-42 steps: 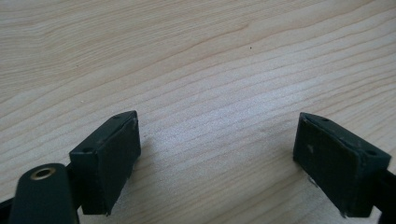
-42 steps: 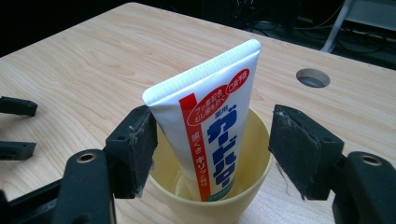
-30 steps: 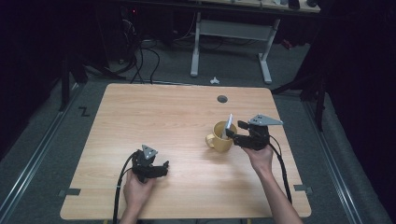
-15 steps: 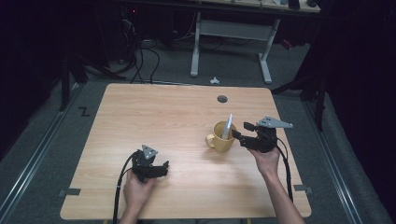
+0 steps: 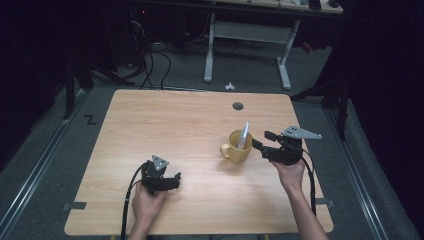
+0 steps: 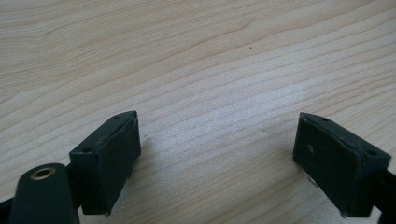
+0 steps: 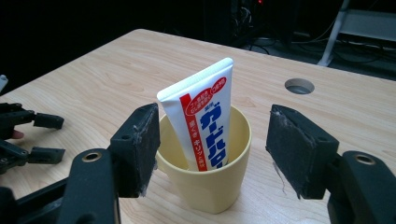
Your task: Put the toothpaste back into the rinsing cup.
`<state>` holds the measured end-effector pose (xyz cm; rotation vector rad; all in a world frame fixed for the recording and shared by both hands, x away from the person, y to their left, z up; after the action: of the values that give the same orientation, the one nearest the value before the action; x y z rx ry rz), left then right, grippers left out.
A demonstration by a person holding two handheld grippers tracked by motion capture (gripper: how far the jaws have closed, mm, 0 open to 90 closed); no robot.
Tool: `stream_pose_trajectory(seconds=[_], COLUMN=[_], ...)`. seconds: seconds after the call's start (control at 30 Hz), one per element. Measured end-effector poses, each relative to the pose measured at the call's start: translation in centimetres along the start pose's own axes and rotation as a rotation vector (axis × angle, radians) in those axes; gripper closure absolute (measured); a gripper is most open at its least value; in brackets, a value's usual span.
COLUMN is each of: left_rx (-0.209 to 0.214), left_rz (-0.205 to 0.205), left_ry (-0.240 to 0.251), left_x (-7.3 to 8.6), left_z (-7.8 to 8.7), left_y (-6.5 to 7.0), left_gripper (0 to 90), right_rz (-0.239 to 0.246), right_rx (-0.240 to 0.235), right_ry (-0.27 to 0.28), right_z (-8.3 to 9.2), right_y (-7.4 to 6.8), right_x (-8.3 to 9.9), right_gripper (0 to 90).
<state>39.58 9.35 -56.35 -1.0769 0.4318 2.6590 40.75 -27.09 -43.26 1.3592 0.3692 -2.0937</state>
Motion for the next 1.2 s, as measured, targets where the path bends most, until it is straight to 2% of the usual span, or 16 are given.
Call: stream_pose_trajectory(seconds=[0.4, 0.77, 1.2], left_rx=[0.001, 0.001, 0.001], left_rz=[-0.001, -0.001, 0.000], left_ry=[-0.002, -0.002, -0.001], left_x=[0.0, 0.0, 0.0], left_z=[0.0, 0.0, 0.0], left_y=[0.0, 0.0, 0.0], left_gripper=[15.3, 15.3, 15.3], right_rz=[0.003, -0.026, -0.043], right_rx=[0.001, 0.004, 0.005], right_ry=[0.021, 0.044, 0.065], right_z=[1.5, 3.2, 4.4], right_y=[0.0, 0.6, 1.0], right_x=[-0.2, 0.2, 0.7], right_gripper=[35.4, 35.8, 36.1])
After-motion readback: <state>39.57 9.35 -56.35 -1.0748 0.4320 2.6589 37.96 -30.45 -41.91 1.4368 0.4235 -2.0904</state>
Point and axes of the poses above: each handheld gripper's, and its own axes: z roughly backward along the jaws, x roughly out of its underside, y roughly to its right, the point moved 4 cm from there along -z, roughly forward along the jaws, and after that the axes turned 13 degrees about z, right-handed, at the moved point
